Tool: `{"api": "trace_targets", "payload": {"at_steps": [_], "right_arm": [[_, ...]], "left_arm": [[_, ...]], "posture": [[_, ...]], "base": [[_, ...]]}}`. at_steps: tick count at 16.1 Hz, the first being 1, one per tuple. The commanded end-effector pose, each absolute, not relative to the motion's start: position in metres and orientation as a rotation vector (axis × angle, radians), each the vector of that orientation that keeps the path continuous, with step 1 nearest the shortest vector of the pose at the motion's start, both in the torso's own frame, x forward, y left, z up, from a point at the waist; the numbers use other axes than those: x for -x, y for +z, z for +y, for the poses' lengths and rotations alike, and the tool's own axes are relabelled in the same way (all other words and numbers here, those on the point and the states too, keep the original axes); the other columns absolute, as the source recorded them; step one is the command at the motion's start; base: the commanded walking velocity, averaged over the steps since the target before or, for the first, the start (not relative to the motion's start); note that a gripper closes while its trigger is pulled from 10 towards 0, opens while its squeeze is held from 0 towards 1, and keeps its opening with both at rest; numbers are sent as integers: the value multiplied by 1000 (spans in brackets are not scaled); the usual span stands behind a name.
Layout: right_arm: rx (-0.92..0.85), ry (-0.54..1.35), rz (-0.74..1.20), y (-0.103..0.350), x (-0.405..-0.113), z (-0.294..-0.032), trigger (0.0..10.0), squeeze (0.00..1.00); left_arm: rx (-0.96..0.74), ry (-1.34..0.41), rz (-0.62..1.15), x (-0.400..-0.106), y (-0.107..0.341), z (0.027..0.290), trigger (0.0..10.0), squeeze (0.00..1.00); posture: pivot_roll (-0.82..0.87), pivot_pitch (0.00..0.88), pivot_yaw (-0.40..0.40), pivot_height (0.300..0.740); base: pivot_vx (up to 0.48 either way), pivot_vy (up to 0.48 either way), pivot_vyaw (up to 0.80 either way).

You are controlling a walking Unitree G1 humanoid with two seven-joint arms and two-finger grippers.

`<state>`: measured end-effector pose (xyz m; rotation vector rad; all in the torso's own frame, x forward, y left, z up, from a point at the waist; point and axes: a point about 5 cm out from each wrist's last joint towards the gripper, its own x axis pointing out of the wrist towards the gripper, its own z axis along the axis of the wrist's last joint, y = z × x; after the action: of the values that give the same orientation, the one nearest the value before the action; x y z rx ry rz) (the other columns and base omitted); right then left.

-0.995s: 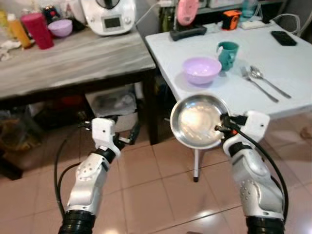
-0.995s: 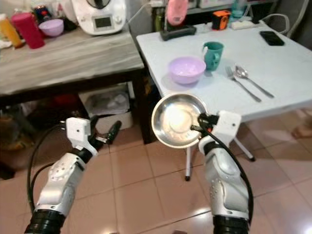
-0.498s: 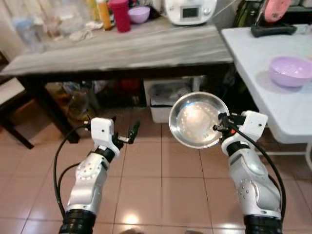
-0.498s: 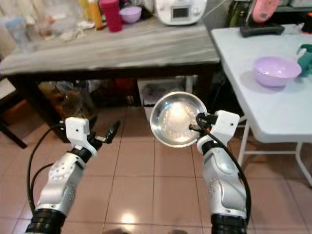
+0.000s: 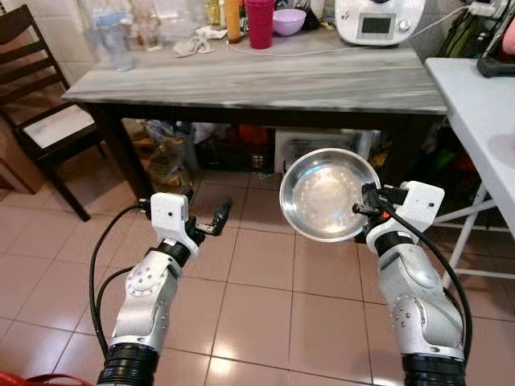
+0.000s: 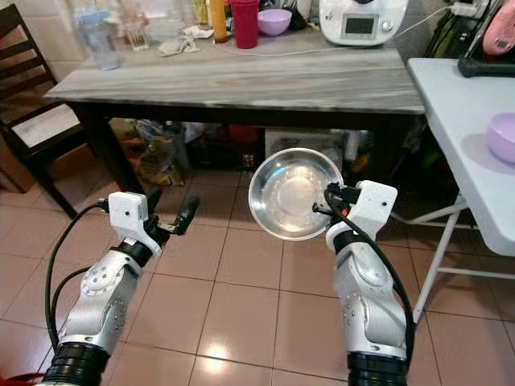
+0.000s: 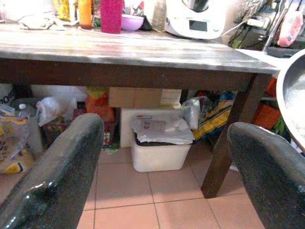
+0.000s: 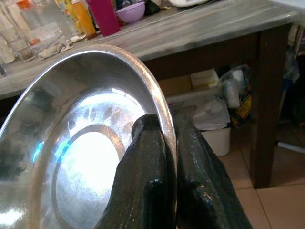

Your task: Setting the table

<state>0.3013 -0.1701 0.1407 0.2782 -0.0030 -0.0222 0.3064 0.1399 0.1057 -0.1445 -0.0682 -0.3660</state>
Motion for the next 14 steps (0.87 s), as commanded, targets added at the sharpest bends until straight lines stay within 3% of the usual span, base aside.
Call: {"api": "trace_targets", "payload": {"at_steps": [1,14], "right_arm": [[-272,-25,-26,146,-303,-171,10000,0],[-266,-41,-54,150,-305,-173,10000,0]], "left_arm": [[141,-366,-84,-307,109,141,10000,0],[158,-396,-89,-306,109,137,10000,0]], "posture": [[-224,59,40,740],[-225,57,43,740]], "base": [[352,0,0],[462,0,0]]}}
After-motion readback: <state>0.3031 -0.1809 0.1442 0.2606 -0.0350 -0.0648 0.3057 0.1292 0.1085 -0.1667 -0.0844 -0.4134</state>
